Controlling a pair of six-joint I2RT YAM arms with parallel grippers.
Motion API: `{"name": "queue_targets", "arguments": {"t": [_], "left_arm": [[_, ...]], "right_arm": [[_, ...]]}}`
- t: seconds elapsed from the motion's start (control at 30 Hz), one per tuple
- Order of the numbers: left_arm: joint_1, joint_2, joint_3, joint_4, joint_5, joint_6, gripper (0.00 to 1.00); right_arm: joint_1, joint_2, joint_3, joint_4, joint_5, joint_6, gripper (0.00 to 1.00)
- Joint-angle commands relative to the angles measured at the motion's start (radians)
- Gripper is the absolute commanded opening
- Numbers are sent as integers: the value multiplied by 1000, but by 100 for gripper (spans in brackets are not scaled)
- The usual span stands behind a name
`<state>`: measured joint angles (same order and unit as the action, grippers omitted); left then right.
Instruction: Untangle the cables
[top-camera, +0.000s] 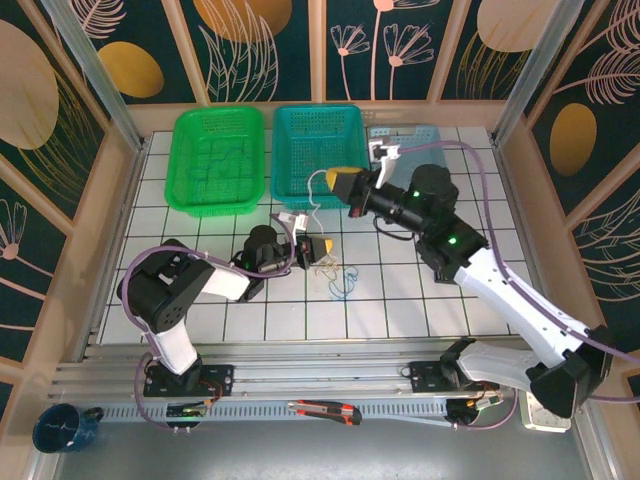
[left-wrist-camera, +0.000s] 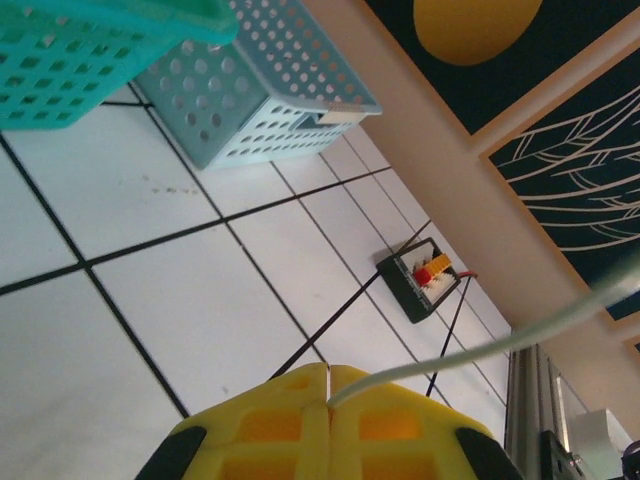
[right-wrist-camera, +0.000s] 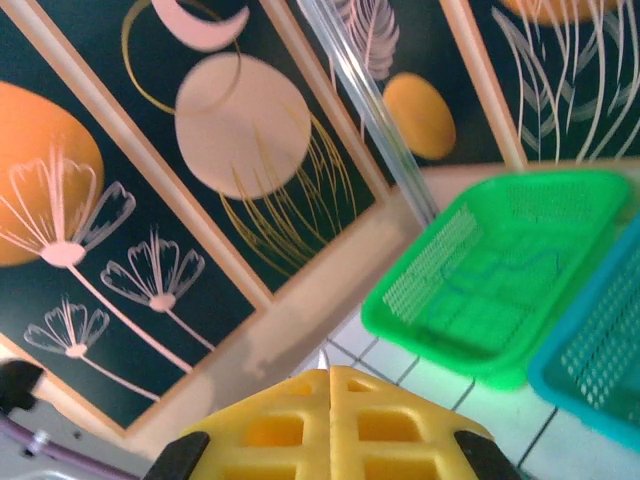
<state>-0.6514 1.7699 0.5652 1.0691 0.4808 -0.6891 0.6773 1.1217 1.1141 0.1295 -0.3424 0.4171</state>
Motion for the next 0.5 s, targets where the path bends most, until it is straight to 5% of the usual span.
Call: {"name": "queue_targets", "arguments": {"t": [0.0, 0.1, 0.3, 0.47], "left_arm": [[-5, -10, -28, 53, -9, 2, 1], [-5, -7, -42, 52, -5, 0, 17], [-5, -8, -69, 54, -1, 1, 14], [-5, 9, -74, 57, 16, -5, 42]], "right_arm": [[-29, -21, 74, 21, -19, -8, 0], [-44, -17, 113, 44, -32, 3, 0], [-56, -13, 131, 65, -18, 13, 0], [-67, 2, 142, 95, -50, 45, 0]]}}
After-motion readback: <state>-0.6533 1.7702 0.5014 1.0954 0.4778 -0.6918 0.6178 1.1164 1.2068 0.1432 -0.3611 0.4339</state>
